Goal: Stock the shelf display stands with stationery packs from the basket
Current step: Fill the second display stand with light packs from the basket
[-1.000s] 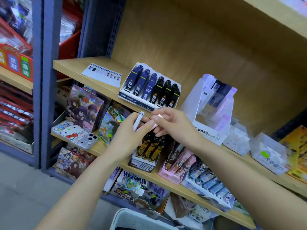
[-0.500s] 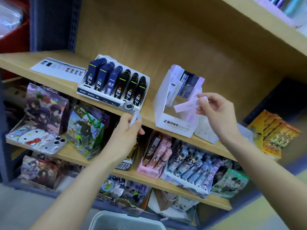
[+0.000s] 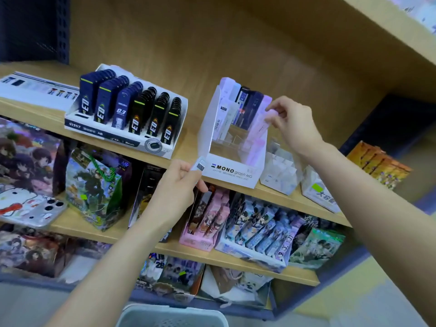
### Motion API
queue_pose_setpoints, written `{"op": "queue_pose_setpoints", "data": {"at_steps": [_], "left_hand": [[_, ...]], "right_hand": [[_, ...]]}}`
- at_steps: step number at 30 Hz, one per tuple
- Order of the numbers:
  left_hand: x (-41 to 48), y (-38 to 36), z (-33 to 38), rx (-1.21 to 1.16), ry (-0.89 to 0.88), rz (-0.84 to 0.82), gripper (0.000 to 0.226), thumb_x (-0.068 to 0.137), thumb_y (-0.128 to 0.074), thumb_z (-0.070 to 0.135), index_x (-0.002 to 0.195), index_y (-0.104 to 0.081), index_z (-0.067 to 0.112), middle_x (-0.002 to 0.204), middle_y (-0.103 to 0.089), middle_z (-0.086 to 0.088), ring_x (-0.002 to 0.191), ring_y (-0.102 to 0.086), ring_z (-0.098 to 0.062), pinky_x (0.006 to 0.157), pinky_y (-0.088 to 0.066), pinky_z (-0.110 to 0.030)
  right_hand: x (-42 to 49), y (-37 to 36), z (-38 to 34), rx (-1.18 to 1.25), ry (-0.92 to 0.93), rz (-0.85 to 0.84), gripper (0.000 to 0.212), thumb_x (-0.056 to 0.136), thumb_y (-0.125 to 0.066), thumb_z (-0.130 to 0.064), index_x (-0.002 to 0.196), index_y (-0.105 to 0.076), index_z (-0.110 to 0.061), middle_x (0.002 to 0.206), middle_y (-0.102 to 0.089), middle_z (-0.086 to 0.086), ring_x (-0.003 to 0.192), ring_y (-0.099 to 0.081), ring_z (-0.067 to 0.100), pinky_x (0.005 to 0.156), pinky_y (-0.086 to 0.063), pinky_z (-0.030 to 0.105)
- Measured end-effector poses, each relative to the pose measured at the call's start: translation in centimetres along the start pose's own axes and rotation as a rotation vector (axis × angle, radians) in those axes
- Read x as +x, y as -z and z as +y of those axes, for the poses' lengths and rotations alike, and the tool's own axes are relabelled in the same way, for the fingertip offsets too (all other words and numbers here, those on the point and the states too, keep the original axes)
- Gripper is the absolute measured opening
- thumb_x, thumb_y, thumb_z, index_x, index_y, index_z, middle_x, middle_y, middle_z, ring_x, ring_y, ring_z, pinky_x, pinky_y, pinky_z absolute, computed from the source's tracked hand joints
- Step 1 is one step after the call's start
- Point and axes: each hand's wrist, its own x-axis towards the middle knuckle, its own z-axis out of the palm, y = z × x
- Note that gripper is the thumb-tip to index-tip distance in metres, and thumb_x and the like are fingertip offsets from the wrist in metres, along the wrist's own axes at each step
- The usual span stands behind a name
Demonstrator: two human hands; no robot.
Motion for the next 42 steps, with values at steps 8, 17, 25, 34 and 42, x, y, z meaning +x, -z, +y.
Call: {"op": "queue_pose_setpoints", "data": {"at_steps": [8, 17, 25, 34, 42], "left_hand": [[0.3, -0.3, 0.3, -0.085, -0.007, -0.026, 0.011, 0.098, -0.041, 0.011, 0.087, -0.042, 0.013, 0.080, -0.063, -0.002, 0.039, -0.034, -0.011, 0.034, -0.024, -0.014], [0.0, 0.2, 0.1, -0.005, -0.101, -0.040, 0.011, 0.095, -0.053, 0.018, 0.085, -0.059, 0.017, 0.070, -0.062, 0.006, 0.039, -0.033, -0.004, 0.038, -0.026, -0.011], [-0.6, -0.4, 0.2, 0.058, -0.125, -0.146, 0.015, 0.098, -0.048, 0.019, 0.092, -0.062, 0.020, 0.051, -0.047, 0.021, 0.049, -0.036, -0.004, 0.047, -0.029, -0.015], [-3.0, -2.2, 0.3, 0.383, -0.461, -0.076, 0.011, 0.093, -0.056, 0.014, 0.093, -0.057, 0.025, 0.096, -0.052, 0.007, 0.086, -0.050, 0.003, 0.071, -0.036, -0.006], [-0.4, -1.7, 2.2, 0.826, -0.664, -0.113, 0.020, 0.097, -0.045, 0.026, 0.116, -0.053, 0.025, 0.110, -0.043, 0.014, 0.108, -0.044, -0.010, 0.091, -0.037, -0.029]], "right_hand": [[1.7, 0.4, -0.3, -0.104, 0.076, -0.203, 0.009, 0.082, -0.064, -0.005, 0.090, -0.067, -0.003, 0.079, -0.063, 0.003, 0.062, -0.052, -0.004, 0.062, -0.038, 0.008], [0.0, -1.5, -0.3, -0.100, 0.070, 0.033, 0.025, 0.085, -0.063, -0.004, 0.109, -0.059, -0.009, 0.099, -0.048, -0.001, 0.075, -0.050, 0.012, 0.079, -0.046, 0.028], [-8.5, -1.6, -6.6, 0.220, -0.039, -0.385, 0.023, 0.099, -0.043, -0.032, 0.097, -0.061, -0.017, 0.088, -0.066, 0.000, 0.071, -0.062, 0.004, 0.075, -0.052, 0.032], [-12.7, -0.3, -6.7, 0.876, -0.433, -0.444, 0.013, 0.096, -0.052, -0.016, 0.100, -0.062, -0.007, 0.081, -0.065, 0.011, 0.062, -0.064, 0.012, 0.066, -0.057, 0.021], [-9.7, 1.5, -3.7, 0.803, -0.437, -0.176, 0.020, 0.094, -0.049, 0.000, 0.112, -0.058, -0.003, 0.084, -0.064, 0.004, 0.060, -0.062, 0.003, 0.068, -0.056, 0.017]]}}
